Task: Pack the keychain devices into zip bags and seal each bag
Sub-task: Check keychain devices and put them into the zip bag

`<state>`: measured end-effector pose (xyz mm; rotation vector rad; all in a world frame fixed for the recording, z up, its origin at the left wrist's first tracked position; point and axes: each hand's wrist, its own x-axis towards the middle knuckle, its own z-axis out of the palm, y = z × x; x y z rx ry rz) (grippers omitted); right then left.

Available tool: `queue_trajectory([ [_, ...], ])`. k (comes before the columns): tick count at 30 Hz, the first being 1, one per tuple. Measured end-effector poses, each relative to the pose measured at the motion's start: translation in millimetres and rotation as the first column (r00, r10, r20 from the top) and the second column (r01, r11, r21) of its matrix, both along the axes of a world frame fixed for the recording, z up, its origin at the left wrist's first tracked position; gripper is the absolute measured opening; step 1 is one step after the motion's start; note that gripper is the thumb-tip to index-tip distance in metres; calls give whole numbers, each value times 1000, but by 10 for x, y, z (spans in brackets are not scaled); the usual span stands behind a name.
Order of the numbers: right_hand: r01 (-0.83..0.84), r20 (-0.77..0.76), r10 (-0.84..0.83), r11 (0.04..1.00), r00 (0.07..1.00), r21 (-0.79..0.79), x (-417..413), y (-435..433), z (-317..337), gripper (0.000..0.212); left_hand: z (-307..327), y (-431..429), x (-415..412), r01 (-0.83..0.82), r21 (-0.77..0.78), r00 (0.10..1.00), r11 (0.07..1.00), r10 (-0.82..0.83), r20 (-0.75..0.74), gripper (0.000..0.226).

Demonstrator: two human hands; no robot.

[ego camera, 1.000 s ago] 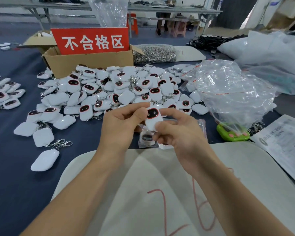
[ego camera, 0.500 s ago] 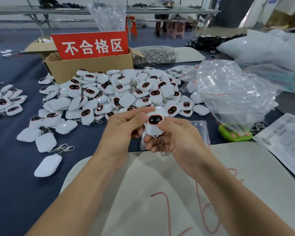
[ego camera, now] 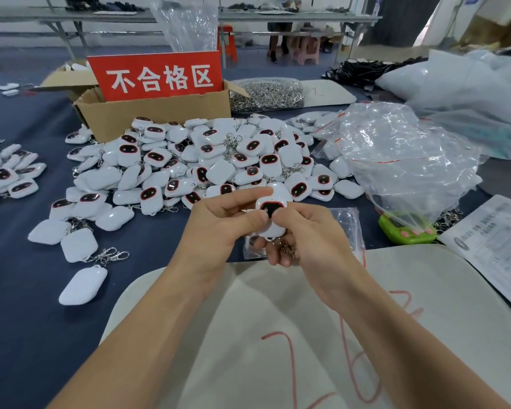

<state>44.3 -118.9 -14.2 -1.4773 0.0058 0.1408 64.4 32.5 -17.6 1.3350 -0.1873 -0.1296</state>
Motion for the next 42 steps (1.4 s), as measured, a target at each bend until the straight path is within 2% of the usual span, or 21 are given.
queue_trajectory([
  [5,-45,-2,45,999,999,-1,17,4,-20,24,20,-2,0,-71,6,997,997,71,-12,33],
  [10,-102,13,103,991,995,-89,-4,5,-7,23,5,-64,-21,-107,11,988,994,108,-111,39],
  [18,-82,-5,82,993,997,-90,1,-17,-1,17,-14,-26,23,-57,-8,990,998,56,-132,26],
  [23,-55,23,57,996,998,-75,-18,-18,9,14,2,-12,24,-46,-1,987,999,45,-156,26],
  [27,-47,50,52,995,997,-84,-17,-11,34,25,17,4,24,-58,-9,982,998,55,-180,27],
  [30,-45,63,45,999,997,2,-32,0,43,30,26,5,13,-53,-21,986,998,49,-161,37],
  [33,-21,117,34,994,993,-107,-25,-10,30,22,9,-2,14,-83,-26,989,996,79,-127,25],
  [36,72,153,-45,981,987,-179,18,-45,-3,12,2,-30,-8,-202,55,979,978,203,-13,19],
  [38,187,218,-148,967,965,-171,47,-73,-8,24,-10,-45,-32,-306,141,951,942,293,102,26],
  [40,295,293,-232,936,928,-192,59,-109,-3,43,-43,-78,-67,-402,322,910,857,336,242,32],
  [42,368,354,-268,894,896,-255,56,-127,-11,52,-75,-133,-130,-463,535,882,706,309,355,35],
])
